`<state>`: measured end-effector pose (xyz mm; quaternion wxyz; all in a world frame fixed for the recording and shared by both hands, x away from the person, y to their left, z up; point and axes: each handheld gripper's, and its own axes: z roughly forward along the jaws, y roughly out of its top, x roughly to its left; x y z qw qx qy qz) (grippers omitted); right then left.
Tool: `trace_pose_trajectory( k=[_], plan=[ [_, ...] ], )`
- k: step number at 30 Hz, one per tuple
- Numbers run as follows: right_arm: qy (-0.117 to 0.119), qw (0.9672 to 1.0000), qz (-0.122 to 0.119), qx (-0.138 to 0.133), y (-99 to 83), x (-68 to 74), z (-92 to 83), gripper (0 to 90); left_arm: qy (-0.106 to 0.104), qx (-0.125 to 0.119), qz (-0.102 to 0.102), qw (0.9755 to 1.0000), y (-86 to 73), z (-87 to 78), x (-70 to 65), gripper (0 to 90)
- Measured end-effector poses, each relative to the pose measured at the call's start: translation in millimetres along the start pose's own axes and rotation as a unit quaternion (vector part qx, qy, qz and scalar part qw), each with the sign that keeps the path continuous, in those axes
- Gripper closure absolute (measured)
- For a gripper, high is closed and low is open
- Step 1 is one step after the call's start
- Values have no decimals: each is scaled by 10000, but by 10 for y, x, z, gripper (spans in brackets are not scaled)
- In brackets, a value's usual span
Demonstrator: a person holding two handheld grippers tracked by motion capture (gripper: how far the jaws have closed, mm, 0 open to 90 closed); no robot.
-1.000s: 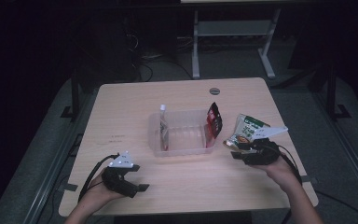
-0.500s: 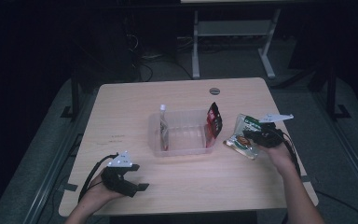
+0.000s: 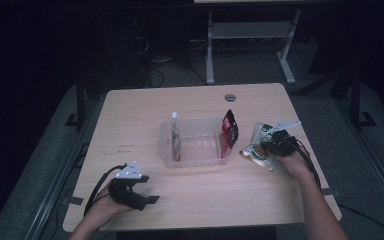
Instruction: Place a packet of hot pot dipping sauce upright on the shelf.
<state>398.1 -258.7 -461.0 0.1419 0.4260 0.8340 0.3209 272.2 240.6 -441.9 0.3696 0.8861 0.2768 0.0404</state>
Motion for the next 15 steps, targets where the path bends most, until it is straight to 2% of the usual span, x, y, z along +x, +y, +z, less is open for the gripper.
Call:
trace_pose_trajectory(
  k=[3, 4, 7, 8, 15],
  plan=[
    [45, 10000, -15, 37, -4, -16, 10, 900, -17, 21, -11, 10000, -3, 10, 12, 170],
    [224, 9996, 133, 77, -16, -18, 8, 900, -19, 20, -18, 10000, -3, 14, 15, 170],
    [338, 9993, 124, 128, -24, -12, 3, 900, -27, 47, 37, 10000, -4, 23, 21, 170],
    [368, 9992, 24, 172, -24, 11, 1, 900, -37, 52, 33, 10000, -6, 26, 19, 170],
    [458, 9983, -182, 324, -10, 128, 5, 900, -27, 74, 64, 9999, -11, 18, 3, 170]
  ],
)
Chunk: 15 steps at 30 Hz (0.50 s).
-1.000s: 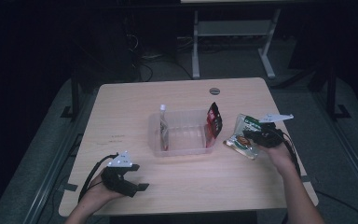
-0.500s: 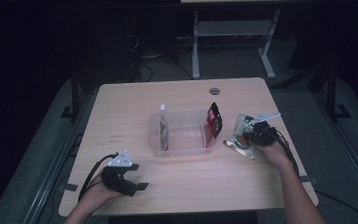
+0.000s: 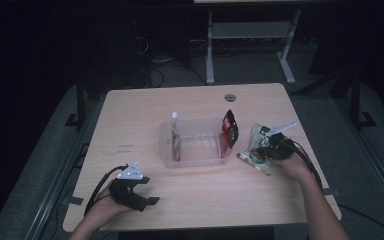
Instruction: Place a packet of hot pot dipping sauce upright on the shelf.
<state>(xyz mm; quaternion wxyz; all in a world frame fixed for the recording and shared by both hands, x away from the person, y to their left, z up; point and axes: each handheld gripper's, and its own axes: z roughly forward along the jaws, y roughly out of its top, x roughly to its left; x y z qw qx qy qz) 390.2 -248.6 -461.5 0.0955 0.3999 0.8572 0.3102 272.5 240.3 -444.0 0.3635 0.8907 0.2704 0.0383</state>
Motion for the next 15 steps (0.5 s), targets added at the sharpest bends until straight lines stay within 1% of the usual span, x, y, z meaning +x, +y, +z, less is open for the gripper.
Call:
trace_pose_trajectory(
  k=[1, 3, 5, 7, 8, 10, 11, 12, 14, 15],
  plan=[
    [31, 9999, -103, 56, 1, 52, -5, 900, -3, 4, 1, 10000, -1, -3, -2, 170],
    [46, 9999, -141, 79, 1, 75, -7, 900, -11, -6, -3, 10000, -3, -1, -3, 170],
    [78, 9994, -302, 153, -11, 171, -18, 900, -11, 18, 20, 10000, -5, 0, -3, 170],
    [162, 9992, -315, 159, -25, 208, -21, 900, -39, 30, -18, 10000, -7, 4, -11, 170],
    [162, 9992, -315, 159, -25, 208, -21, 900, -39, 30, -18, 10000, -7, 4, -11, 170],
    [268, 9990, -315, 183, -41, 243, -29, 900, -31, 24, 0, 10000, -2, 2, -13, 170],
    [339, 9985, -372, 215, -53, 294, -39, 900, -30, 18, 10, 10000, -1, 1, -13, 170],
    [339, 9985, -372, 215, -53, 294, -39, 900, -37, 19, -31, 10000, -2, 2, -21, 170],
    [377, 9978, -478, 261, -57, 356, -44, 900, -37, 28, -19, 10000, -3, 3, -24, 170],
    [404, 9973, -547, 286, -64, 423, -48, 900, -27, 37, 29, 10000, 2, 2, -23, 170]
  ],
)
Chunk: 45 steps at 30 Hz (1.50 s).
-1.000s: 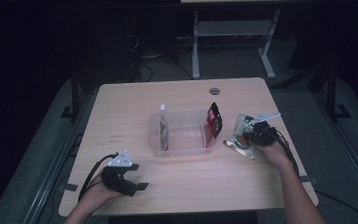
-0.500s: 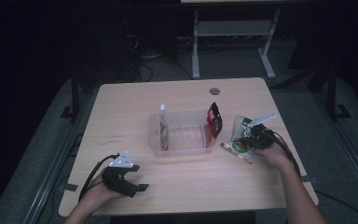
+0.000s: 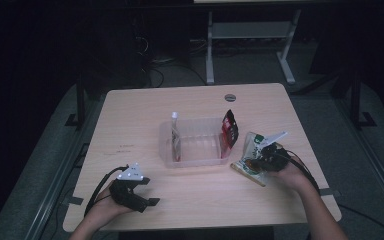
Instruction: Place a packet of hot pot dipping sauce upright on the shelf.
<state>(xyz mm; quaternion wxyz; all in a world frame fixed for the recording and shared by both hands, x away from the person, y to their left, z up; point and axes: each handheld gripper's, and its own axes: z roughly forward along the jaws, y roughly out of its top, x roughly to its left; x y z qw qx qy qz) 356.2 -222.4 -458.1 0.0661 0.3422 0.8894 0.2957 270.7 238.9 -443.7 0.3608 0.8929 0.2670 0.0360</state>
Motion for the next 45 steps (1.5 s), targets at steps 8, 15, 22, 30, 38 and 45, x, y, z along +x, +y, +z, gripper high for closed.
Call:
trace_pose_trajectory(
  k=[8, 15, 22, 30, 38, 45],
  plan=[
    [348, 9987, -362, -5, -46, 351, 7, 900, -20, -1, 17, 10000, 7, 10, -15, 170],
    [591, 9954, -744, 87, 15, 683, 64, 900, -34, 14, 64, 10000, 17, 16, -28, 170],
    [810, 9865, -1420, 58, 114, 1024, 182, 899, -74, 77, 151, 9998, 37, 41, -60, 170],
    [678, 9932, -845, -413, 121, 843, -43, 899, -111, 55, 200, 9997, 37, 55, -85, 170],
    [-47, 9973, 8, -731, -148, 229, -292, 899, -132, 125, 279, 9994, 50, 69, -78, 170],
    [74, 9983, 197, -544, -196, 108, -185, 899, -132, 141, 261, 9995, 48, 71, -85, 170]
  ],
)
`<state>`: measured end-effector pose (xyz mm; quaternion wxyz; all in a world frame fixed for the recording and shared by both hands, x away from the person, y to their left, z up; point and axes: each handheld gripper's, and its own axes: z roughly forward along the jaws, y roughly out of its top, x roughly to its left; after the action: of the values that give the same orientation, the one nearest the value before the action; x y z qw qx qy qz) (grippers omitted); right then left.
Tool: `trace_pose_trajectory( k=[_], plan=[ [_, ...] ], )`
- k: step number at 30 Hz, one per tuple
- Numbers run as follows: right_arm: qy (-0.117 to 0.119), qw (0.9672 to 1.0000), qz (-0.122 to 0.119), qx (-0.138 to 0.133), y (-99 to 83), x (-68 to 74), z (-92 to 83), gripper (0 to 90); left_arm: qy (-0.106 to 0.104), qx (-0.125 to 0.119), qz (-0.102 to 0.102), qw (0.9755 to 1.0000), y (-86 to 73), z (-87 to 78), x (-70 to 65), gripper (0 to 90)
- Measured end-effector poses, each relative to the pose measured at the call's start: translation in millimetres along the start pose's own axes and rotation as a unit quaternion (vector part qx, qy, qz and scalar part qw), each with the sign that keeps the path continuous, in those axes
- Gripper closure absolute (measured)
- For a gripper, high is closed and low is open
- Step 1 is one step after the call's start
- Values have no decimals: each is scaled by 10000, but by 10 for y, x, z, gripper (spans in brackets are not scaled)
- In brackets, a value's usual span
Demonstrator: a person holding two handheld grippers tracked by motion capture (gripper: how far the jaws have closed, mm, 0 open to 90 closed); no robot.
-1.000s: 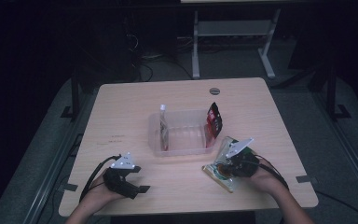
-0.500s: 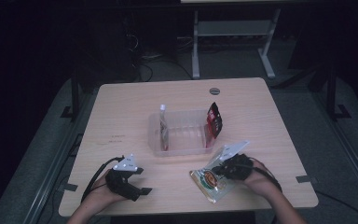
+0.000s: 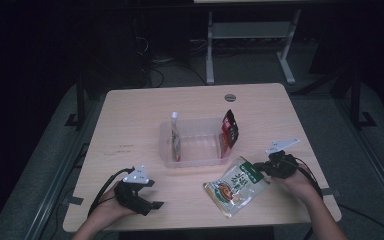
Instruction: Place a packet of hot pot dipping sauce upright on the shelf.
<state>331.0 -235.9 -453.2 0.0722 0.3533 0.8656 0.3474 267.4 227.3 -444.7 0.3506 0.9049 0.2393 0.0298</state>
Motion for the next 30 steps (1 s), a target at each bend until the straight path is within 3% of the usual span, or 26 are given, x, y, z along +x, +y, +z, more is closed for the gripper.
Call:
trace_pose_trajectory(
  k=[8, 15, 20, 21, 24, 27, 30],
  plan=[
    [18, 9999, 72, 73, 5, -41, 96, 899, -15, 15, -1, 10000, -4, 11, -6, 171],
    [185, 9996, 115, 191, -16, -28, 134, 899, -14, 58, 42, 10000, 0, 14, -6, 171],
    [402, 9989, 131, 216, -8, 64, 156, 899, -25, 26, 1, 10000, 3, 23, -19, 171],
    [498, 9985, -39, 232, 18, 134, 193, 899, -30, 23, 6, 10000, 6, 23, -22, 171],
    [596, 9978, -119, 271, 56, 217, 230, 899, -31, 45, 37, 10000, 10, 18, -21, 171],
    [783, 9955, -407, 345, 135, 373, 321, 899, -40, 1, 54, 10000, 16, 26, -33, 171],
    [884, 9940, -507, 395, 176, 458, 360, 899, -45, -1, 88, 10000, 24, 29, -43, 174]
  ],
)
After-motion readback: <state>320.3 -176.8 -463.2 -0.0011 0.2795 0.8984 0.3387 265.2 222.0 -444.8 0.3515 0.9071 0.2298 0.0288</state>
